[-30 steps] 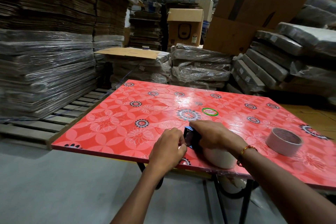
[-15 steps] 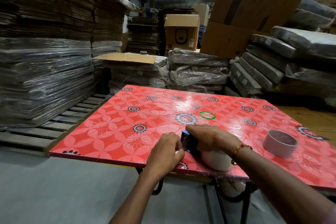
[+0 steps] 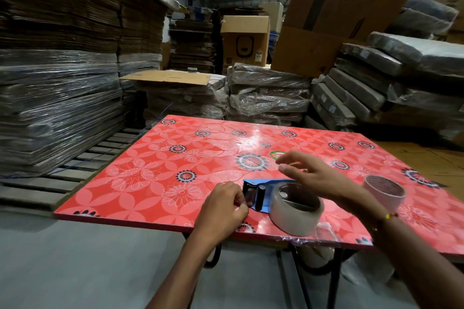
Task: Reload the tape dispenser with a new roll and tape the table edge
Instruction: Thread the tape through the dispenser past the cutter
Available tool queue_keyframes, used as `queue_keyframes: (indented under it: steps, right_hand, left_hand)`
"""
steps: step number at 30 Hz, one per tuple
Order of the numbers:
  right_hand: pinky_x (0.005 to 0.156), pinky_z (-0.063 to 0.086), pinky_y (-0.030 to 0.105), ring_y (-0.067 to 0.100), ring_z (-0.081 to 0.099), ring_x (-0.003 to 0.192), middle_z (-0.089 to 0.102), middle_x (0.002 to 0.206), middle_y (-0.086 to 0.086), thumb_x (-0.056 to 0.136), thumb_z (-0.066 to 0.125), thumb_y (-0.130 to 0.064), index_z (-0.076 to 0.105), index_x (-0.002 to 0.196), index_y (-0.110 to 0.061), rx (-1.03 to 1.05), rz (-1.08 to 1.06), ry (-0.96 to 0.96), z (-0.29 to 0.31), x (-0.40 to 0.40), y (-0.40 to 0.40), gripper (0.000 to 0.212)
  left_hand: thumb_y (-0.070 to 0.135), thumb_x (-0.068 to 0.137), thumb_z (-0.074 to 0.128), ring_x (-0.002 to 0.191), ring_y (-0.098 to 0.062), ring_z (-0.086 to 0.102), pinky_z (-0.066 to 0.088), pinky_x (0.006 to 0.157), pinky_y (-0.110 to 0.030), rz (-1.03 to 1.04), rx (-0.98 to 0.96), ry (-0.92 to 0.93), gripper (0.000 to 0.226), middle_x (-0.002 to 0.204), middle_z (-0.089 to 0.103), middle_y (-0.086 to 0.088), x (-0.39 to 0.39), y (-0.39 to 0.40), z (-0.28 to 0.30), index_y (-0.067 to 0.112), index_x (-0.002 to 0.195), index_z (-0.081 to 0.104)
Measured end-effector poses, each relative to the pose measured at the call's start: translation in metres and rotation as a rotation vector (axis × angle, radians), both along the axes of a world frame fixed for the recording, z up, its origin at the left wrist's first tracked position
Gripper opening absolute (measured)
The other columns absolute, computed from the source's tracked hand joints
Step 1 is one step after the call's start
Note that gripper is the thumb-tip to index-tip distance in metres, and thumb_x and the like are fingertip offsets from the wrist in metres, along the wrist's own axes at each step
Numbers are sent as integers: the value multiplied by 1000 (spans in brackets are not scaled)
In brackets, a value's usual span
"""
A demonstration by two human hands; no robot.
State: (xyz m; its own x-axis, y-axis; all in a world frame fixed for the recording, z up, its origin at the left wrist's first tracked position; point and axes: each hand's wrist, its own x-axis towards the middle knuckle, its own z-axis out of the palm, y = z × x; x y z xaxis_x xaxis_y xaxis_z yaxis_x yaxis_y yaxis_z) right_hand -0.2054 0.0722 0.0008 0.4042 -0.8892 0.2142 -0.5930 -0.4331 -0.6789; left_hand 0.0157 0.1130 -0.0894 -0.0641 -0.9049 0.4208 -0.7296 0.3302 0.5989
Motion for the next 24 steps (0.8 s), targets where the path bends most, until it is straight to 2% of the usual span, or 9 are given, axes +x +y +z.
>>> queue_keyframes:
  steps: [3, 4, 7, 10, 13, 16, 19, 22, 24]
  right_hand:
    - [87, 47, 19, 4, 63, 100, 67, 113, -3, 101, 60, -25, 67, 111, -23, -42, 24, 96, -18, -5, 8, 13]
    - [88, 49, 22, 5, 63, 98, 66, 112, -2, 101, 59, -26, 66, 112, -23, -51, 31, 128, -24, -5, 9, 13]
    - [92, 51, 41, 16, 62, 101, 65, 111, -4, 98, 58, -32, 65, 115, -25, -157, 20, 190, -34, -3, 11, 20]
    - [90, 50, 45, 15, 61, 99, 63, 108, -12, 95, 55, -37, 63, 113, -29, -206, -5, 172, -37, -2, 11, 21]
    - [86, 49, 41, 13, 59, 97, 62, 107, -14, 100, 53, -35, 61, 114, -32, -266, -17, 216, -42, 0, 9, 16]
    - [86, 46, 36, 12, 57, 101, 64, 113, -13, 103, 45, -42, 59, 117, -33, -292, -40, 280, -43, 3, 12, 21]
    - [91, 46, 37, 13, 59, 104, 67, 114, -10, 103, 39, -45, 62, 119, -31, -285, -44, 253, -43, 3, 17, 31]
    - [97, 46, 34, 10, 59, 110, 67, 119, -12, 107, 42, -35, 63, 123, -29, -248, -30, 216, -43, 1, 20, 27]
    - [96, 47, 31, 6, 60, 106, 67, 119, -15, 106, 48, -25, 64, 126, -29, -189, -18, 215, -40, -2, 17, 26]
  left_hand:
    - [12, 80, 61, 89, -15, 54, 48, 78, -36, -27, 14, 16, 5, 87, 61, 6, 2, -1, 1, 17, 81, 62]
    - [10, 80, 60, 89, -15, 54, 48, 78, -35, -39, 20, 16, 8, 87, 61, 6, 3, 0, 1, 18, 82, 62]
    - [8, 78, 59, 91, -14, 55, 45, 77, -31, -82, 31, 27, 13, 88, 61, 9, 6, 0, 1, 20, 81, 63]
    - [24, 80, 66, 89, -9, 54, 41, 74, -28, -94, 30, 65, 7, 86, 59, 14, 6, 0, 2, 25, 79, 60]
    - [39, 83, 72, 83, -8, 53, 39, 69, -28, -38, -32, 74, 21, 81, 59, 14, 2, -1, 0, 26, 75, 57]
    - [32, 87, 70, 79, -9, 53, 35, 67, -28, 2, -89, 69, 21, 79, 59, 13, -1, -2, -2, 25, 74, 55]
    - [27, 87, 71, 74, -3, 51, 32, 64, -24, -17, -83, 90, 20, 76, 58, 15, 1, -1, 0, 24, 73, 57]
    - [22, 85, 74, 66, 4, 51, 31, 59, -17, -13, -55, 142, 20, 68, 58, 16, 3, 0, 1, 22, 72, 59]
    - [21, 85, 74, 62, 4, 52, 31, 56, -18, -4, -23, 171, 17, 65, 60, 15, 4, -1, 2, 21, 72, 62]
